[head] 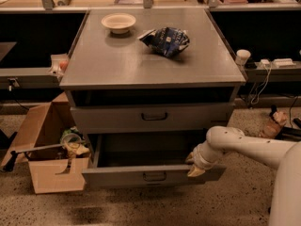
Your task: Open middle drawer
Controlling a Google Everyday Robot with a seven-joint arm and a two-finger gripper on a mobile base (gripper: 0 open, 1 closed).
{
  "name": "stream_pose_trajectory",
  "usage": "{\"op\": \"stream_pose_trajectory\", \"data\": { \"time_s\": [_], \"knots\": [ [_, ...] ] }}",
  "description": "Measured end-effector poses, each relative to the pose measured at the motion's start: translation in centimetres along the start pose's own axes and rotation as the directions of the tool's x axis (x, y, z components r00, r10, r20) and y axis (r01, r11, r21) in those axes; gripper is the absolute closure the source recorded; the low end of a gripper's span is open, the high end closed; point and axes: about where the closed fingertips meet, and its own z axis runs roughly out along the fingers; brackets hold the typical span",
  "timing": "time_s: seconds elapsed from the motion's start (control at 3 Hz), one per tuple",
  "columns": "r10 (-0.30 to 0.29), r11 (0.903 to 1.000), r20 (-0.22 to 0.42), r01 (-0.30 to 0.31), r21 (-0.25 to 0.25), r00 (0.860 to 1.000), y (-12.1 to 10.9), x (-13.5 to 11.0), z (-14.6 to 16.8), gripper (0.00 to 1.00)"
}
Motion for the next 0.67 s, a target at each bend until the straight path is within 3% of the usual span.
{"op": "stream_pose_trajectory", "data": {
  "time_s": [0.67],
  "knots": [
    [0.0, 1.0, 0.0, 0.0, 0.0, 1.0, 0.0, 0.0, 0.0, 0.0]
  ]
}}
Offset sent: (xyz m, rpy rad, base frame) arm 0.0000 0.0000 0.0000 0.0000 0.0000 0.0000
